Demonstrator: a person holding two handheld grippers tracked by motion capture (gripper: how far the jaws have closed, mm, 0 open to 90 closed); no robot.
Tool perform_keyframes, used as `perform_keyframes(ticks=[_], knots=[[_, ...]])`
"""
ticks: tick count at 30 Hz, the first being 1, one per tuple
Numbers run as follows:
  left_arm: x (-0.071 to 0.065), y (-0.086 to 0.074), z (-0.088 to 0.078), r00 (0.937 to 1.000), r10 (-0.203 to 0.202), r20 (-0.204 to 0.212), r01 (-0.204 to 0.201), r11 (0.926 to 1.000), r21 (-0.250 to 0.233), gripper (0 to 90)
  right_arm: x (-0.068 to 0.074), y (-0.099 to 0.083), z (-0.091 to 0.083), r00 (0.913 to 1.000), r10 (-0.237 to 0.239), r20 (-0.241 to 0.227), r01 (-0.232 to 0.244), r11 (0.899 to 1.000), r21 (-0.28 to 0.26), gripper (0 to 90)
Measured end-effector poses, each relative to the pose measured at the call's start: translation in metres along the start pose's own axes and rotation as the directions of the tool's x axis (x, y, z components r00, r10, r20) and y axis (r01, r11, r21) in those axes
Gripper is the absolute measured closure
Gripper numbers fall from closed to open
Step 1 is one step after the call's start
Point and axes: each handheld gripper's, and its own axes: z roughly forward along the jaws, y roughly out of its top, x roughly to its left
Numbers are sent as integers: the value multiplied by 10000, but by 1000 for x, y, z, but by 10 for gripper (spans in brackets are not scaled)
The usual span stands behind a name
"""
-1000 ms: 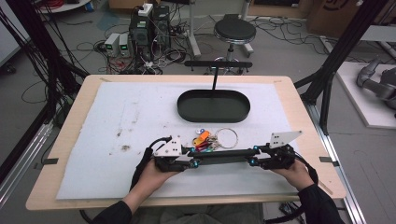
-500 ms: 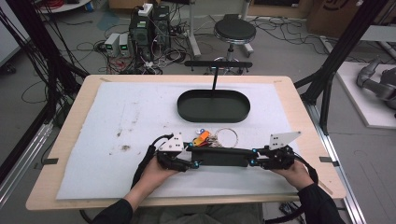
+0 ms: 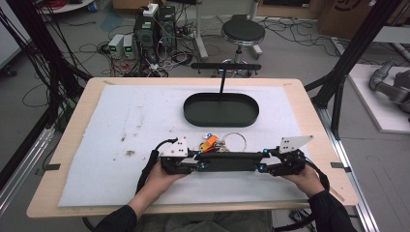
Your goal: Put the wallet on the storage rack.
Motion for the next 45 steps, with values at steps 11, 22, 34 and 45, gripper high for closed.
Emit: perform_keyframes(ticks=[11, 22, 34, 45], knots=[[0, 6, -11, 9996, -188, -210, 174, 9975, -679, 750, -9, 4, -25, 9719, 1307, 1956, -942, 9781, -1856, 375], [2, 17, -24, 9989, -147, -453, 95, 9936, -1122, 750, -32, 4, -33, 7889, 3927, 4727, -2741, 9133, -3014, 375], [11, 29, -35, 9935, -329, -1087, 156, 9877, -1558, 750, -43, -9, -31, 7127, 4441, 5431, -3411, 8958, -2849, 353], [26, 34, -36, 9860, -519, -1582, 216, 9820, -1878, 750, -45, -9, -26, 7091, 4156, 5697, -3360, 9094, -2452, 352]])
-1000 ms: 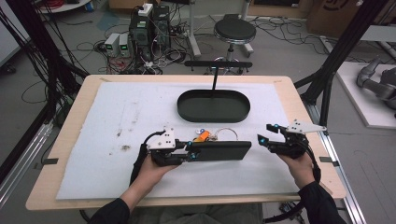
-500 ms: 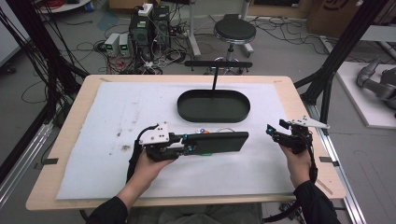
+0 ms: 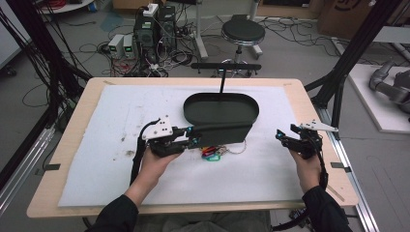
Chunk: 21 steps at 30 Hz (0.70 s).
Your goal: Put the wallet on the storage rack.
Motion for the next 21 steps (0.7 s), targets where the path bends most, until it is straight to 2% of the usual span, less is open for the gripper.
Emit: perform_keyframes(ticks=[4, 11, 17, 21], knots=[[9, 3, 4, 9998, -42, -182, 40, 9999, -118, 751, -1, 0, 0, 10000, 55, 34, -55, 10000, -6, 352], [17, 5, 13, 9993, 5, -374, -13, 9997, -223, 751, -1, 0, 0, 9999, 116, 64, -116, 9999, 9, 352], [26, 7, 24, 9985, 2, -541, -14, 9997, -227, 752, -1, 0, -1, 9999, 157, 65, -157, 9999, -2, 353], [35, 8, 34, 9977, -58, -674, 31, 9992, -395, 752, -2, -1, -1, 9999, 142, 83, -142, 9999, -35, 354]])
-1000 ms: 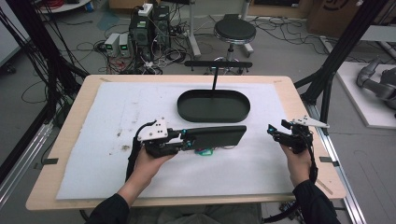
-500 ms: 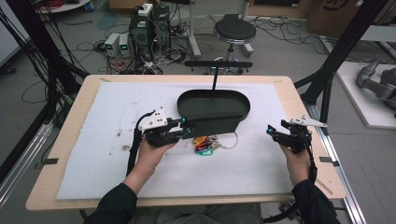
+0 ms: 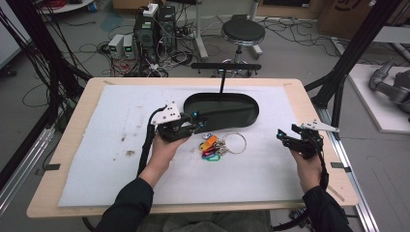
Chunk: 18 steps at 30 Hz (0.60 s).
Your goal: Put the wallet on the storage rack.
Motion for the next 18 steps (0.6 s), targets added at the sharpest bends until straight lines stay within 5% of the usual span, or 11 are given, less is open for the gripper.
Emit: perform_keyframes(ticks=[18], knots=[[28, -4, 43, 9969, -85, -778, 67, 9997, -234, 752, -7, -5, -3, 9997, 103, 210, -101, 9999, -101, 361]])
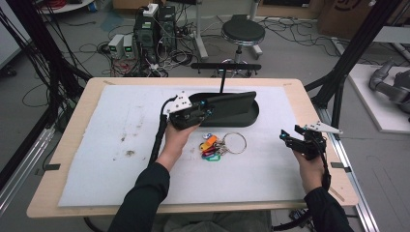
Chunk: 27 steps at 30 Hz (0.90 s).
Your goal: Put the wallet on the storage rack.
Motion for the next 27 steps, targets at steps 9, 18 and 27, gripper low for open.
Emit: perform_keyframes(ticks=[9, 18, 27], knots=[[10, -8, 17, 9995, -198, -254, 203, 9997, 165, 751, 1, 0, 1, 10000, -46, 12, 46, 10000, 11, 362], [15, -12, 38, 9989, -265, -384, 277, 9992, 298, 751, 1, 0, 1, 10000, -69, -42, 69, 10000, 35, 363], [25, -26, 45, 9961, -584, -660, 621, 9965, 567, 751, -2, -2, 1, 10000, -7, -32, 7, 10000, 8, 364]])
